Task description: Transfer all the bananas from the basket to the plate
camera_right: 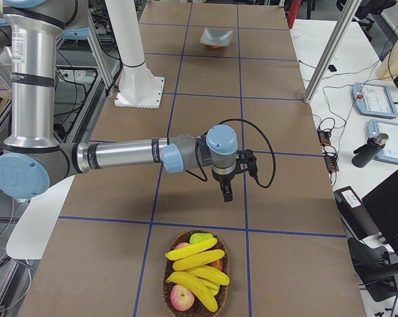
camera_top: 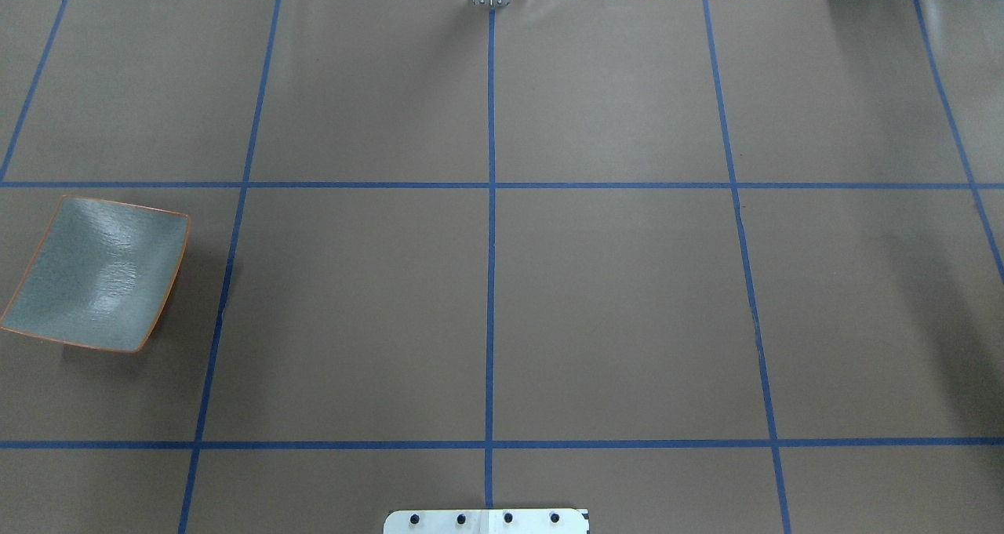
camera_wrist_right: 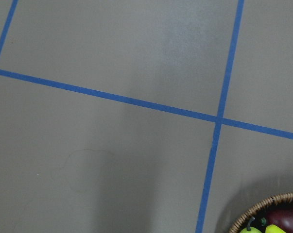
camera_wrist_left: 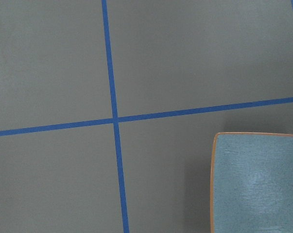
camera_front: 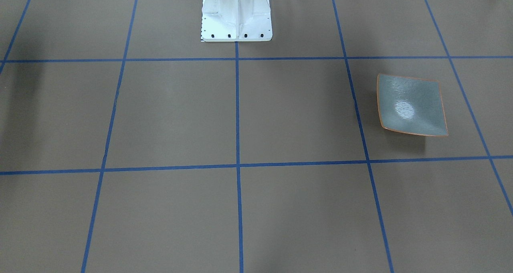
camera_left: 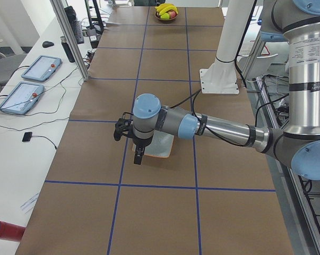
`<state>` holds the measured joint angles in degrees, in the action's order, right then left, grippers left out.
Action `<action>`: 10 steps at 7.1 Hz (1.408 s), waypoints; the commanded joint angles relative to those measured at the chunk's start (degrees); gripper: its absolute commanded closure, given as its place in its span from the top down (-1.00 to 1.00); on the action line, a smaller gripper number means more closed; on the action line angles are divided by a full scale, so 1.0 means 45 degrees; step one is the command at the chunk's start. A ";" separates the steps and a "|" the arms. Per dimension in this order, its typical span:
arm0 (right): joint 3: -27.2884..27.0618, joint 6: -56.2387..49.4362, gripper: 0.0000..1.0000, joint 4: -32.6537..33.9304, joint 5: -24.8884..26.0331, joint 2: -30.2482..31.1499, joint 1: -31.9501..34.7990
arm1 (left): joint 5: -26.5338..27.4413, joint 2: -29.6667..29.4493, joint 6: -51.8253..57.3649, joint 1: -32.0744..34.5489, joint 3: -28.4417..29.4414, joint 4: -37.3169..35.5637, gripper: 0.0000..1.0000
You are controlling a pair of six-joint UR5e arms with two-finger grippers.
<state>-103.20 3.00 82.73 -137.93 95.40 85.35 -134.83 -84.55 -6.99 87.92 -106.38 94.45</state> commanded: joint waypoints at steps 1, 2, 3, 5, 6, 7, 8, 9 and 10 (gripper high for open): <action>-0.0247 -0.0023 1.00 0.0151 -0.0052 0.0126 0.0424 | -0.0116 -0.0292 -0.0068 -0.0025 0.0516 -0.0032 0.99; -0.0269 -0.0003 1.00 0.0151 -0.0014 0.0224 0.0447 | -0.0098 -0.0196 -0.0030 -0.0045 0.0690 -0.0013 0.99; -0.0308 -0.0003 1.00 0.0093 -0.0052 0.0399 0.0467 | -0.0097 0.0056 -0.0010 -0.0045 0.0556 -0.0012 0.99; -0.0308 -0.0003 1.00 -0.0043 -0.0305 0.0731 0.0467 | -0.0078 0.0118 -0.0049 -0.0045 0.0418 0.0104 0.99; -0.0308 -0.0100 1.00 -0.0063 -0.0345 0.0810 0.0467 | -0.0097 0.0098 -0.0049 -0.0064 0.0438 0.0317 0.99; -0.0385 -0.0062 1.00 -0.0064 -0.0365 0.0850 0.0467 | -0.0097 0.0156 -0.0010 -0.0084 0.0438 0.0552 1.00; -0.0347 -0.0062 1.00 -0.0044 -0.0346 0.1005 0.0467 | -0.0097 0.0176 -0.0068 -0.0084 0.0535 0.0554 0.99; -0.0463 -0.0042 1.00 -0.0063 -0.0365 0.1103 0.0467 | -0.0097 0.0176 -0.0088 -0.0104 0.0593 0.0535 0.99; -0.1199 -0.0081 1.00 -0.0064 -0.0288 0.1800 0.0467 | -0.0097 0.0176 -0.0088 -0.0104 0.0594 0.0534 0.99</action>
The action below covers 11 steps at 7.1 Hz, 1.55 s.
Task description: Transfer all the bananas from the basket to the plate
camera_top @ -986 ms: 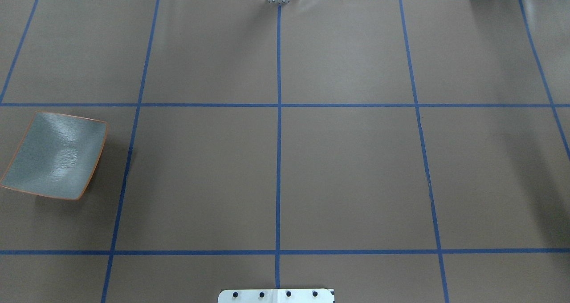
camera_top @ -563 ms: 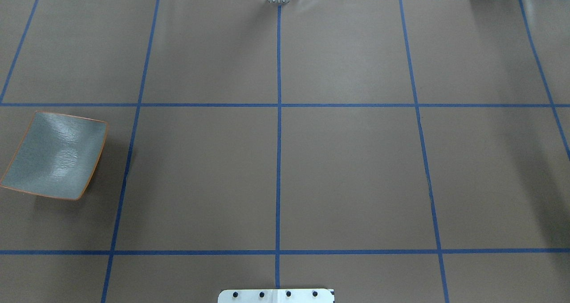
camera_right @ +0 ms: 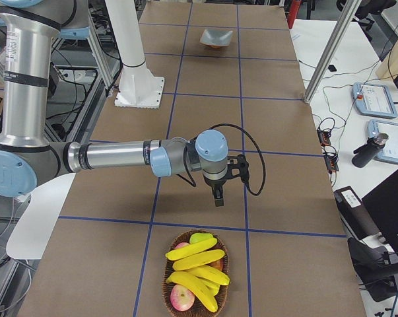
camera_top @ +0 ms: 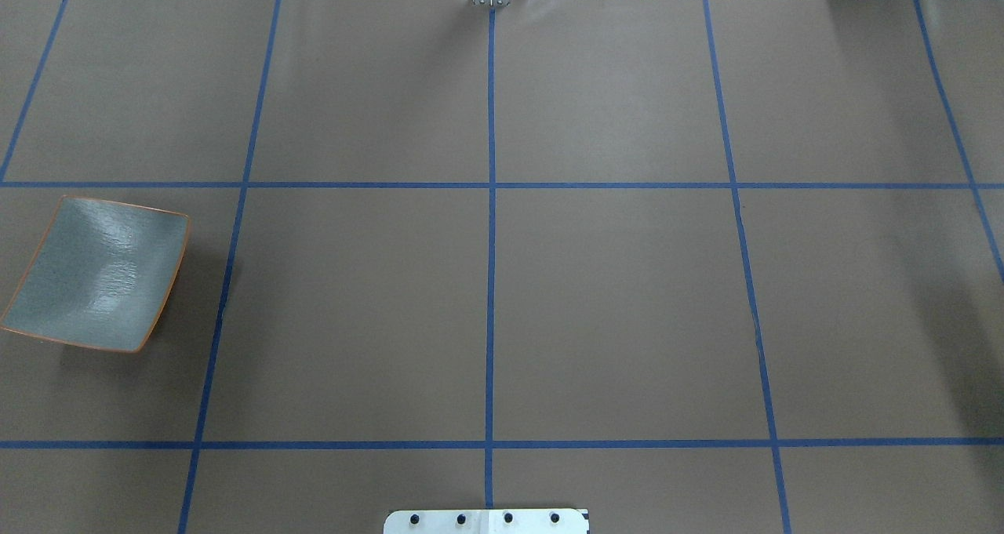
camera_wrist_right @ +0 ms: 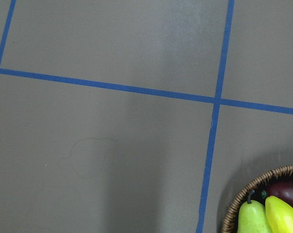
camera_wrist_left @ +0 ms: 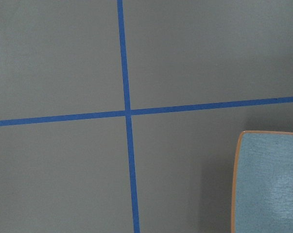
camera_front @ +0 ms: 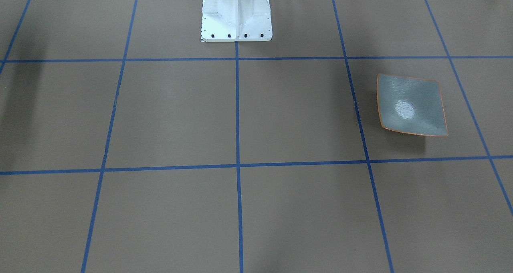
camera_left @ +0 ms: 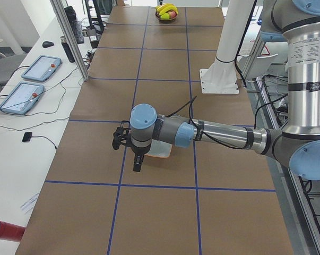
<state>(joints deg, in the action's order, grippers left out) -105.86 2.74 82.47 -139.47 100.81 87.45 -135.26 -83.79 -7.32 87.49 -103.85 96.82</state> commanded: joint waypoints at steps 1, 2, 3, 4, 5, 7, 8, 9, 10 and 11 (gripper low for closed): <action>-0.0965 0.0151 1.00 -0.0102 0.0153 0.0897 -0.0001 | 0.0000 0.0008 -0.0013 -0.0009 0.0032 0.0028 0.99; -0.0988 0.0152 1.00 -0.0103 0.0502 0.1074 -0.0001 | 0.0000 0.0008 -0.0013 -0.0009 0.0032 0.0009 0.99; -0.0988 0.0152 1.00 -0.0103 0.1104 0.1230 -0.0001 | 0.0000 -0.0031 0.0045 -0.0009 0.0032 0.0067 0.97; -0.0988 0.0094 1.00 -0.0103 0.1633 0.1251 -0.0001 | -0.0020 -0.0051 0.0123 -0.0028 0.0013 0.0241 0.96; -0.0969 -0.0080 1.00 -0.0084 0.2547 0.1328 -0.0020 | -0.0233 -0.0012 0.0104 -0.0261 0.0012 0.0359 0.97; -0.0930 -0.0472 0.97 -0.0103 0.3528 0.1698 -0.0370 | -0.0976 0.0104 -0.0013 -0.0282 0.0245 0.0379 0.99; -0.0910 -0.1014 0.94 -0.0200 0.3919 0.1932 -0.0778 | -0.0977 0.0183 0.0006 -0.0282 0.0266 0.0380 0.99; -0.0910 -0.2160 0.92 -0.0220 0.4039 0.2128 -0.0821 | -0.0977 0.0183 -0.0013 -0.0282 0.0247 0.0399 0.99; -0.0736 -0.2733 0.93 -0.0761 0.4040 0.2439 -0.0840 | -0.0977 0.0183 0.0006 -0.0282 0.0247 0.0399 0.99; 0.0233 -0.2777 0.92 -0.2797 0.4040 0.2849 -0.0841 | -0.0977 0.0183 -0.0013 -0.0282 0.0247 0.0399 0.99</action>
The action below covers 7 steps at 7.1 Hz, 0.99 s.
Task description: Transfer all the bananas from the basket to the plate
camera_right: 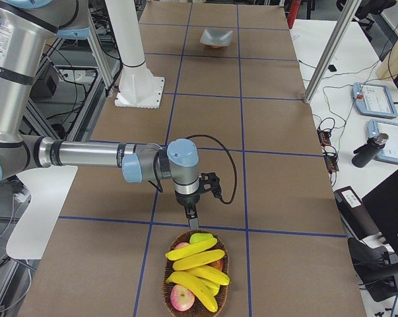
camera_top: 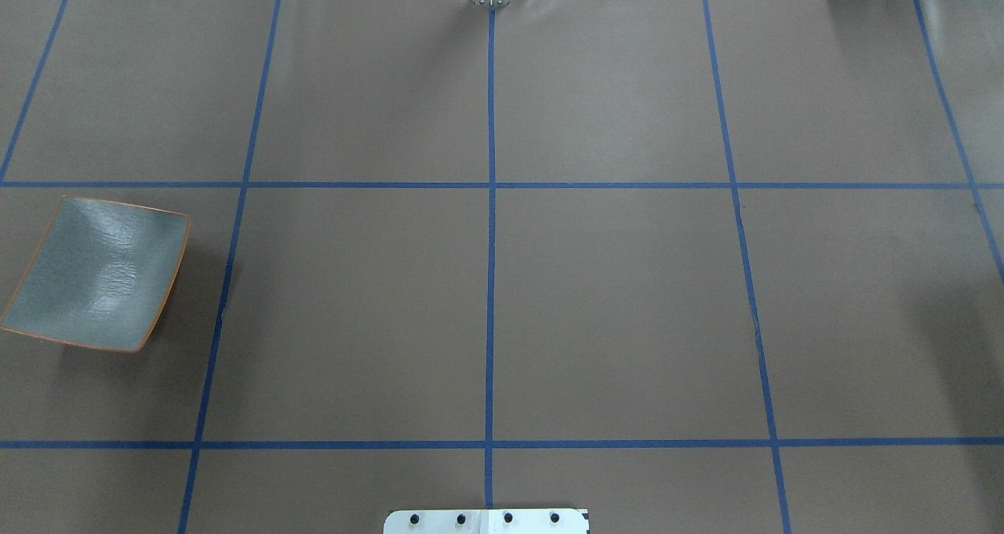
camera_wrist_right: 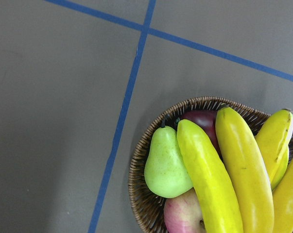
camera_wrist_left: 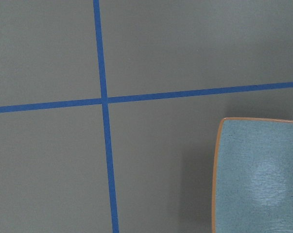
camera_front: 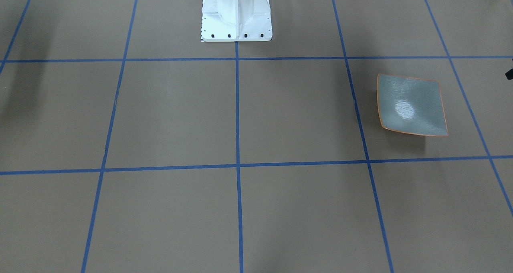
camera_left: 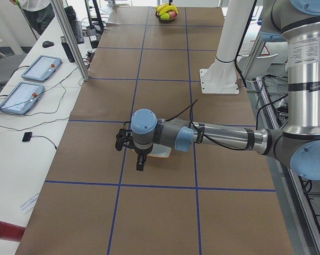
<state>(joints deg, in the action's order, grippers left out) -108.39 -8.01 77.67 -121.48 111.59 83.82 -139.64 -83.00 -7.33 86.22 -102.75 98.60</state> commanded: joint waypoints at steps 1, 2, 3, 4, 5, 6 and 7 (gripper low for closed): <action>0.1675 -0.0233 0.92 -0.3280 0.0043 0.0553 -0.0032 | -0.0005 0.0026 -0.0011 -0.0001 0.0002 0.0004 0.99; 0.1916 -0.0232 0.92 -0.3431 0.0120 0.0554 -0.0032 | -0.0024 0.0046 -0.0011 -0.0001 -0.0017 0.0004 0.99; 0.1996 -0.0348 0.88 -0.3452 0.0411 0.0573 -0.0051 | -0.0024 0.0046 -0.0011 -0.0001 -0.0037 0.0004 0.99; 0.2055 -0.0426 0.84 -0.3452 0.0491 0.0573 -0.0148 | -0.0024 0.0046 -0.0011 -0.0001 -0.0056 0.0004 0.99; 0.2055 -0.0736 0.82 -0.3452 0.0956 0.0592 -0.0227 | -0.0024 0.0046 -0.0011 -0.0001 -0.0057 0.0004 0.99; 0.2055 -0.0701 0.82 -0.3452 0.1077 0.0593 -0.0266 | -0.0024 0.0046 -0.0011 -0.0001 -0.0057 0.0004 0.99; 0.2055 -0.0217 0.82 -0.3452 0.1078 0.0593 -0.0305 | -0.0024 0.0046 -0.0011 -0.0001 -0.0076 0.0004 0.99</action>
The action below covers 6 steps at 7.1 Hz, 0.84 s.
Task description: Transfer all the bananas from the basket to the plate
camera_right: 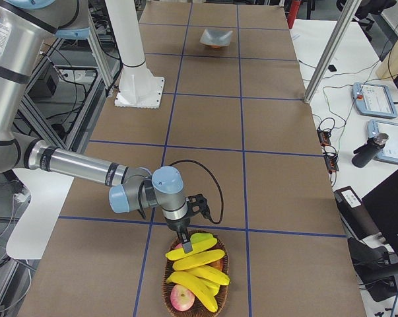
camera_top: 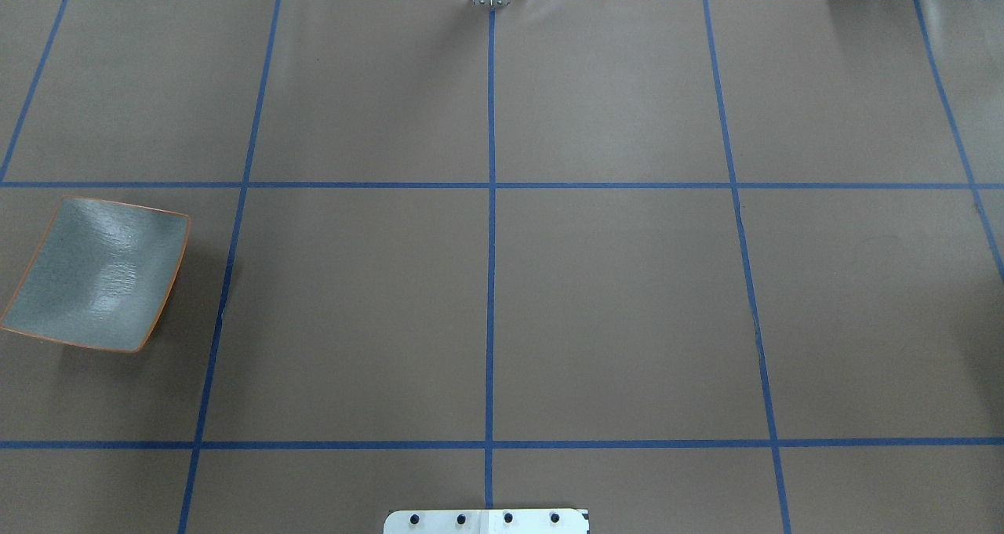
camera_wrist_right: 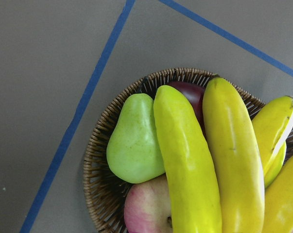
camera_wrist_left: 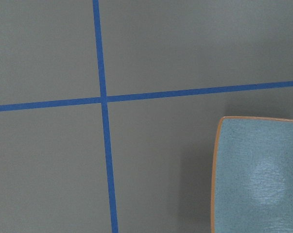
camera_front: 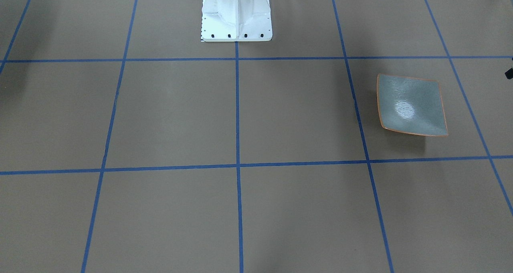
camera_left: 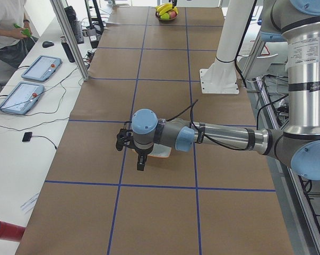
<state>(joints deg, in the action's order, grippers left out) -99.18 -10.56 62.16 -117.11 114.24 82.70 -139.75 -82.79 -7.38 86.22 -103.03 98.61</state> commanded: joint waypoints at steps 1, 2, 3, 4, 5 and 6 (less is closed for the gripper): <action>0.0008 0.1496 0.82 -0.0236 0.0163 0.0004 -0.0406 | 0.0000 0.0019 0.0000 0.0000 -0.0054 0.0000 0.99; 0.0008 0.1972 0.82 -0.0413 0.0531 0.0004 -0.0622 | -0.0019 0.0000 -0.0020 0.0000 -0.0093 0.0000 0.99; 0.0008 0.2711 0.82 -0.0434 0.0593 0.0004 -0.0779 | 0.0000 0.0000 0.0000 0.0000 -0.0093 0.0000 0.99; 0.0008 0.2699 0.82 -0.0453 0.1019 0.0023 -0.0857 | -0.0019 0.0000 0.0000 0.0000 -0.0112 0.0000 0.99; 0.0008 0.2777 0.82 -0.0454 0.1681 0.0024 -0.1090 | -0.0019 0.0000 0.0000 0.0000 -0.0113 0.0000 0.99; 0.0008 0.2777 0.80 -0.0454 0.1881 0.0024 -0.1189 | -0.0019 0.0000 0.0000 0.0000 -0.0151 0.0000 0.99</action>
<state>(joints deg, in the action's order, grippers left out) -99.14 1.65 60.15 -110.52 114.33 78.10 -139.83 -82.79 -7.39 86.22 -103.57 98.61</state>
